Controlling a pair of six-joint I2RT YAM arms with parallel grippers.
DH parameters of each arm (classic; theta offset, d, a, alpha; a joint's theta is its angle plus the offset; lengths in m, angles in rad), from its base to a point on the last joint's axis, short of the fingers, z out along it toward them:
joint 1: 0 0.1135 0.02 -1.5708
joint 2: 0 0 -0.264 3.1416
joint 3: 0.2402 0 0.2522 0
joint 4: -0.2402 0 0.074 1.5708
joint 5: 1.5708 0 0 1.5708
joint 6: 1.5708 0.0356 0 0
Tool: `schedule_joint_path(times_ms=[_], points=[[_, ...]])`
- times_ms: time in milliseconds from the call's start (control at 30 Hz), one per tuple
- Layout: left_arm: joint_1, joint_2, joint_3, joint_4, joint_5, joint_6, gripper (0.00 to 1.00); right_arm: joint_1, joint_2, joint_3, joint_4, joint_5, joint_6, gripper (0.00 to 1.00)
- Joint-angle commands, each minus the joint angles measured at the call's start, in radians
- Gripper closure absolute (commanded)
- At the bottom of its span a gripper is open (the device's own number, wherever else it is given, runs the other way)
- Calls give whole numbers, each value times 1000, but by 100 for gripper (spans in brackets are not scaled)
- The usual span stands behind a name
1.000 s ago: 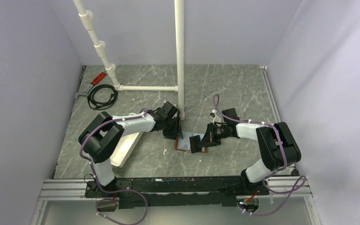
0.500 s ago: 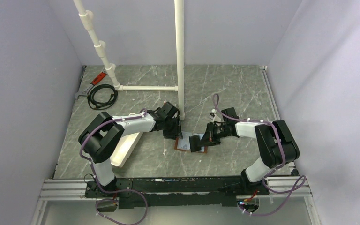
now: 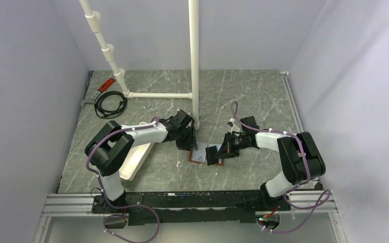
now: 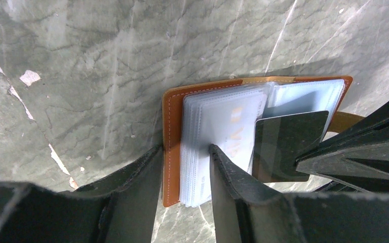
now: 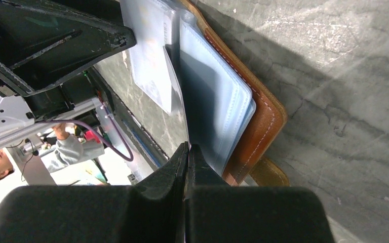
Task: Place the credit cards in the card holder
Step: Insert the credit card into the card holder.
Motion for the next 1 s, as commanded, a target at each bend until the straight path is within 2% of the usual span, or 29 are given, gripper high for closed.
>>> schedule_joint_path(times_ms=[0,400,967], points=[[-28,90,-69,-101,-93,41,57,-6,-18,-8,-38,55,-24,100],[-30,67,-82,-93,-101,27,57,-6,37,13,-59,71,59,100],[-60,44,-101,-60,-115,-1,58,-16,111,73,-71,54,84,100]])
